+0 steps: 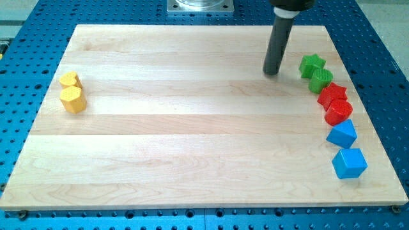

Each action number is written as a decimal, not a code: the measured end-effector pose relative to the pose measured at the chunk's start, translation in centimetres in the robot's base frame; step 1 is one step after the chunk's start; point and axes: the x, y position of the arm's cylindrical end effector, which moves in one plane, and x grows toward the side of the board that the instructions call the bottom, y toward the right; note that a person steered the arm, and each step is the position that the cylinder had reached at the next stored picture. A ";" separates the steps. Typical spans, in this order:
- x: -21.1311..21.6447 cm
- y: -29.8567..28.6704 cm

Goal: Move the yellow blocks to the top of the green star

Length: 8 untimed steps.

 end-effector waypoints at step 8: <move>4.3 -30.4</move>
